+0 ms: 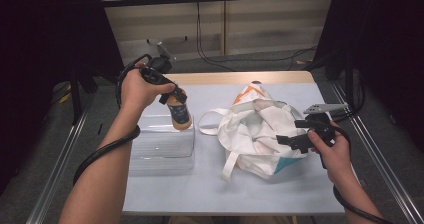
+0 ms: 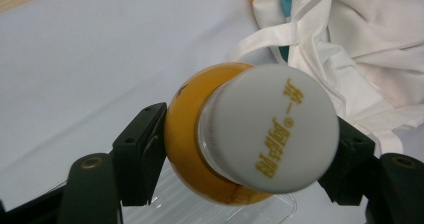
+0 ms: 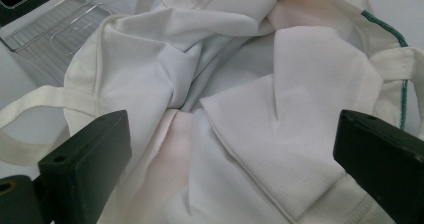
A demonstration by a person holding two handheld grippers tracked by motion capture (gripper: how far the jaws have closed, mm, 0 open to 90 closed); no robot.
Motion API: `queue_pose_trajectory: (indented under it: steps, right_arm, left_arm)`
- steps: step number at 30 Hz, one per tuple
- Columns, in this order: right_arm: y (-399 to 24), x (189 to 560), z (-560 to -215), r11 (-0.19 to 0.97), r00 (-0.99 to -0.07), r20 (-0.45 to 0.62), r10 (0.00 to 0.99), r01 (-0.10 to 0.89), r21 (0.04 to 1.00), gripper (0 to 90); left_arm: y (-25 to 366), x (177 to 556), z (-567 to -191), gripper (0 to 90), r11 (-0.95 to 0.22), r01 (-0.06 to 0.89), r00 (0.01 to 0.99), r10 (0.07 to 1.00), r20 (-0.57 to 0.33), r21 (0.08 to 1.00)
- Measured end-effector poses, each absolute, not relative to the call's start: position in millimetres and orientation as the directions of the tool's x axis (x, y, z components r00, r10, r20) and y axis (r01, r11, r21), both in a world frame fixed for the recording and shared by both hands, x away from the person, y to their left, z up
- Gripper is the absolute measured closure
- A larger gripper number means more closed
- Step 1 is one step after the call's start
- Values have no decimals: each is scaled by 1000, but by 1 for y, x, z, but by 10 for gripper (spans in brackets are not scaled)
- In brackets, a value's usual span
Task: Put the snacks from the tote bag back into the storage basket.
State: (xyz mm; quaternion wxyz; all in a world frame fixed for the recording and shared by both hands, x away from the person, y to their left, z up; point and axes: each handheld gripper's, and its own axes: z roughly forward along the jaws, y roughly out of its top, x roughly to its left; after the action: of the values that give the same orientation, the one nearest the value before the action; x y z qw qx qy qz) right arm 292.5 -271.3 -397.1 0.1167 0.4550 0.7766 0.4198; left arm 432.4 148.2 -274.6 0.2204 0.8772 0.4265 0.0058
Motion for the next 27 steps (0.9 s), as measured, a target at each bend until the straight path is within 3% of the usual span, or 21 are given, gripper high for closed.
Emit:
queue_pose_trajectory:
  steps: [27]
  right_arm:
    - [-270, 292, -398, 233, -558, 206, 804, 613, 755, 17]
  left_arm:
    - [146, 439, -310, 303, -545, 754, 633, 751, -186, 366]
